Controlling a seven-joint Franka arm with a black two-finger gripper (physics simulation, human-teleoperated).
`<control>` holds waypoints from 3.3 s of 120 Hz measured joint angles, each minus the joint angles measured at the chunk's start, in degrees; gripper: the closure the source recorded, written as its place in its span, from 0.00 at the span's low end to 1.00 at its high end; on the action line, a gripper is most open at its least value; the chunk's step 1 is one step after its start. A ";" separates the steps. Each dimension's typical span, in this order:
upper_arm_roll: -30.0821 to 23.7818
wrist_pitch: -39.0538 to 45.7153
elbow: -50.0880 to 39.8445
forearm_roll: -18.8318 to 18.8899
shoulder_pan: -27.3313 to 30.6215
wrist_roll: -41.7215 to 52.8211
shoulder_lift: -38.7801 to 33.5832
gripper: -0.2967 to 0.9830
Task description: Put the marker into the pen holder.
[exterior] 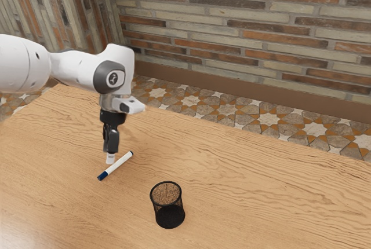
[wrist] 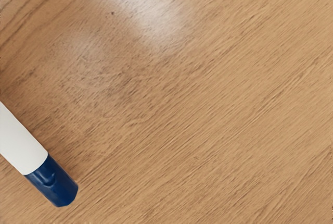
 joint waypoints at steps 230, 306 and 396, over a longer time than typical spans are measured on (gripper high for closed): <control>4.94 24.60 2.07 -9.48 1.06 -16.33 11.18 0.69; -0.71 25.12 -16.26 -7.81 -7.02 -19.68 -15.20 0.85; -30.64 28.77 -21.58 -8.23 3.92 -27.51 -26.93 0.83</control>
